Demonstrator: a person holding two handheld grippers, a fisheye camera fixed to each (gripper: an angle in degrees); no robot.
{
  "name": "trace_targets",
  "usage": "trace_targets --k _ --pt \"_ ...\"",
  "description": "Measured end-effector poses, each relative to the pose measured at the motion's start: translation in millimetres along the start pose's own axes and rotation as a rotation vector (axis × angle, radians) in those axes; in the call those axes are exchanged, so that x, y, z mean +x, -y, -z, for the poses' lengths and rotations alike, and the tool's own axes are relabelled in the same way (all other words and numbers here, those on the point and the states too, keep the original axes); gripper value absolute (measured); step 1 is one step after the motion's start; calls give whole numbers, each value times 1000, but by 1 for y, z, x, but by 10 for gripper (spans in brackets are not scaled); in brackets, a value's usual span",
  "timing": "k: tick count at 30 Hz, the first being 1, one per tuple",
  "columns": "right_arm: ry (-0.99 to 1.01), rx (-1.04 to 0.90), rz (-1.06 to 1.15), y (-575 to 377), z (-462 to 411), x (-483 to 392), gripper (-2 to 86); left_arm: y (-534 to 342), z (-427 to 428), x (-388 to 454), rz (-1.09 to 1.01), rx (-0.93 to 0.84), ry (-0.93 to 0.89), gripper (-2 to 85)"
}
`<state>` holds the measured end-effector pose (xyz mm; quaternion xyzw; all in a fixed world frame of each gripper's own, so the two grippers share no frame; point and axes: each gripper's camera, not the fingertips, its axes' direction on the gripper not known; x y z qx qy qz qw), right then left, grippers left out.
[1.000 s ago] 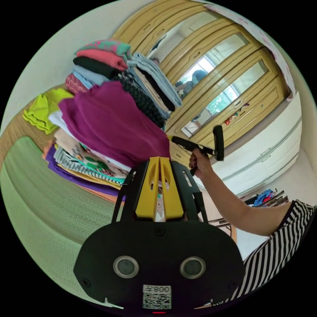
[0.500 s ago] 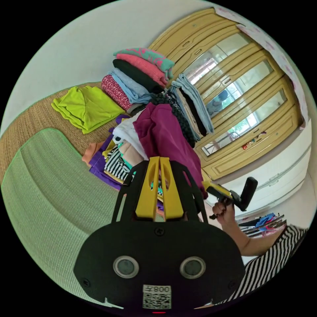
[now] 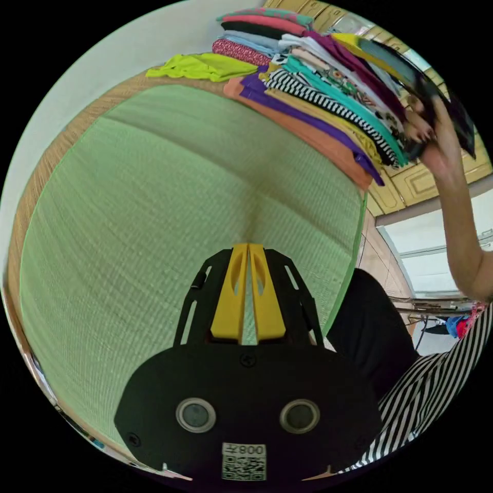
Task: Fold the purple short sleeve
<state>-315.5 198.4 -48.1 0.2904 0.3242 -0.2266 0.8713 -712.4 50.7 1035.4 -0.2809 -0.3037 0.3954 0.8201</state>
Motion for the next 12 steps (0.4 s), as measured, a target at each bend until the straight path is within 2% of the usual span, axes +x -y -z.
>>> trace_targets --k 8,12 --pt "-302 -126 38 85 -197 26 71 -52 60 -18 12 134 -123 3" --pt "-479 -206 8 122 -292 73 73 -68 87 -20 -15 161 -126 3"
